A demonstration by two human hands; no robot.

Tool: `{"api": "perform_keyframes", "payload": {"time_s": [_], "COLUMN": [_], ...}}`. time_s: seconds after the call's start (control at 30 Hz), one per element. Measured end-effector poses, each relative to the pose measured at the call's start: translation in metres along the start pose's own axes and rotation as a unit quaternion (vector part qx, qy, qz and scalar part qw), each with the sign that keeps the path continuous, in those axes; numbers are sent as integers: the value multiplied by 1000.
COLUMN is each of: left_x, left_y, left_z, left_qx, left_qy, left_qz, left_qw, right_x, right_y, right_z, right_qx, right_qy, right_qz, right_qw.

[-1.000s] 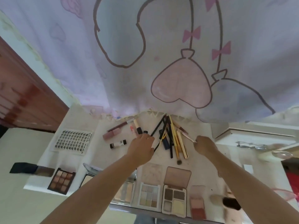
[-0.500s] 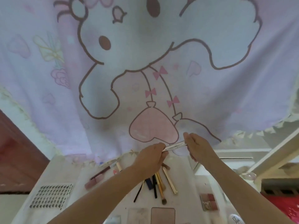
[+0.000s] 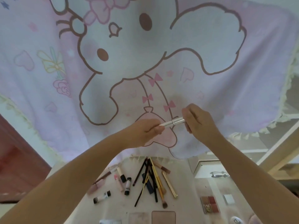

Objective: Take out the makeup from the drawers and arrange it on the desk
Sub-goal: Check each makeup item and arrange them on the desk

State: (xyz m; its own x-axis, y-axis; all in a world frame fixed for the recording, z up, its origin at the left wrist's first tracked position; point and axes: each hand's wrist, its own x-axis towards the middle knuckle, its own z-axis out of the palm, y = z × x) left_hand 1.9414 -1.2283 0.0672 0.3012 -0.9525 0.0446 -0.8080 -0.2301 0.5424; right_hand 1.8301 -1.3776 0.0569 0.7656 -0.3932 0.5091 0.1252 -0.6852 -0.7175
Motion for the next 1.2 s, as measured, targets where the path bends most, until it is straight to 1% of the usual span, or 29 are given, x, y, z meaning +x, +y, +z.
{"api": "perform_keyframes", "payload": {"time_s": [0.07, 0.1, 0.17, 0.23, 0.27, 0.33, 0.37, 0.4, 0.43, 0.47, 0.5, 0.53, 0.57, 0.63, 0.67, 0.73, 0.77, 0.8, 0.93, 1.0, 1.1, 1.13, 1.2], "left_x": [0, 0, -1, -2, -2, -2, -3, -4, -5, -6, -7, -8, -8, -8, -8, -7, -7, -7, -4, -4, -4, -4, -4], "left_y": [-1, -2, -2, -1, -1, 0, 1, 2, 2, 2, 2, 2, 2, 3, 4, 6, 7, 8, 10, 12, 14, 16, 19], "left_z": [-1, 0, 3, 3, 2, 2, 3, 5, 6, 8, 9, 9, 8, 7, 7, 8, 9, 9, 11, 10, 12, 12, 13], "left_qx": [88, 117, 136, 129, 132, 155, 165, 175, 184, 190, 191, 188, 185, 191, 196, 199, 198, 197, 177, 159, 144, 139, 133], "left_qy": [31, 42, 47, 54, 59, 73, 79, 85, 89, 92, 94, 99, 106, 123, 132, 155, 164, 168, 163, 171, 178, 180, 184], "left_qz": [2, 0, 3, 3, 1, 2, 6, 10, 14, 14, 12, 8, 7, 19, 29, 52, 62, 68, 69, 67, 67, 68, 72], "left_qw": [996, 992, 990, 990, 989, 985, 983, 981, 979, 977, 977, 977, 977, 974, 971, 966, 964, 963, 968, 970, 971, 972, 971], "right_x": [4, 4, 1, -1, 0, 1, 2, 2, 2, 1, 0, -1, -3, -3, -3, -2, -2, -3, -6, -9, -10, -11, -11], "right_y": [5, 6, 5, 7, 9, 4, 0, 1, -1, -1, -5, -4, -6, -10, -9, -9, -10, -8, -5, -4, -4, -4, -5], "right_z": [-8, -11, -15, -20, -21, -21, -20, -20, -20, -20, -21, -22, -25, -31, -31, -32, -33, -33, -37, -38, -41, -42, -44], "right_qx": [17, 32, 92, 144, 173, 210, 199, 154, 97, 64, 64, 84, 117, 183, 187, 121, 81, 64, 98, 120, 158, 157, 112], "right_qy": [-100, -126, -125, -121, -137, -161, -165, -164, -160, -154, -147, -149, -155, -172, -173, -158, -150, -144, -104, -113, -134, -134, -134], "right_qz": [66, 82, 67, 40, 35, 80, 114, 128, 125, 105, 87, 61, 54, 79, 95, 106, 100, 89, 63, 63, 95, 109, 115], "right_qw": [993, 988, 986, 981, 975, 961, 959, 966, 974, 980, 983, 983, 979, 965, 962, 974, 980, 983, 988, 984, 974, 972, 978]}}
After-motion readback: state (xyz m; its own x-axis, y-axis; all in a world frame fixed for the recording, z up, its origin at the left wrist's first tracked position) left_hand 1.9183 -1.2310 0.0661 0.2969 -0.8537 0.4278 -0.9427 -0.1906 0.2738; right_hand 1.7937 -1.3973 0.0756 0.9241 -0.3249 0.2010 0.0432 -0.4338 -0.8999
